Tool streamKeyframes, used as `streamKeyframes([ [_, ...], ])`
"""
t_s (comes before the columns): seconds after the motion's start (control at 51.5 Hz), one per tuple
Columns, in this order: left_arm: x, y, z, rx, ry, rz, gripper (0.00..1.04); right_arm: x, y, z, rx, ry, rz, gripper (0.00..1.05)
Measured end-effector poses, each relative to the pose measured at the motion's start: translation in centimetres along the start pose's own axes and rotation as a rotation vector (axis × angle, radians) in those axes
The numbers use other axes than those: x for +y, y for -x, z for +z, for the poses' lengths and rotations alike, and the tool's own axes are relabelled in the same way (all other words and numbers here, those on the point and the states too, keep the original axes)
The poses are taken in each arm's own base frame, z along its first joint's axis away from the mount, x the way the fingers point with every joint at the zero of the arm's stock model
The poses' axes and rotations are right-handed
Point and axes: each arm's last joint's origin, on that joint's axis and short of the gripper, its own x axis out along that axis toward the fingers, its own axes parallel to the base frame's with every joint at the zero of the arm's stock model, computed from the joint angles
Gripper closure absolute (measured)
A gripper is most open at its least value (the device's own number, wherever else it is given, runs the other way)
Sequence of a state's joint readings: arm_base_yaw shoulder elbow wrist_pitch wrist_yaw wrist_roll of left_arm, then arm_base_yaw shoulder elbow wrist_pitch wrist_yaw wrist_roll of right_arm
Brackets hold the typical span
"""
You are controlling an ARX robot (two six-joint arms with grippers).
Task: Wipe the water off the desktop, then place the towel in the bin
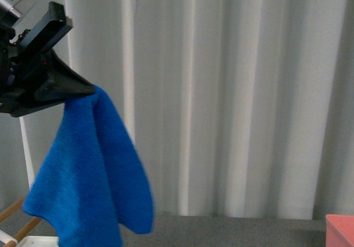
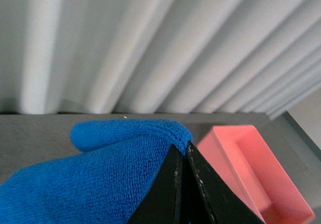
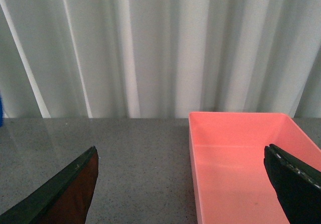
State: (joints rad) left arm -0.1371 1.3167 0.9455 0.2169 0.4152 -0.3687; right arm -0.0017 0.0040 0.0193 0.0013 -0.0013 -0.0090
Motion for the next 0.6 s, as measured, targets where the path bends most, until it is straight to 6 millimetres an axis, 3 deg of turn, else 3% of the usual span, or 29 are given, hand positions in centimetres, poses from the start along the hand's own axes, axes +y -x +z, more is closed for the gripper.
streamKeyframes([
  [0.213, -3.6, 0.2, -2.6, 0.044, -0.042, -0.107, 1.01, 0.0, 0.0, 0.0, 0.0, 0.0, 0.0, 0.07],
  [0.601, -3.9, -0.1, -3.4, 0.044, -0.082, -0.056, 1.01, 0.0, 0.0, 0.0, 0.0, 0.0, 0.0, 0.07],
])
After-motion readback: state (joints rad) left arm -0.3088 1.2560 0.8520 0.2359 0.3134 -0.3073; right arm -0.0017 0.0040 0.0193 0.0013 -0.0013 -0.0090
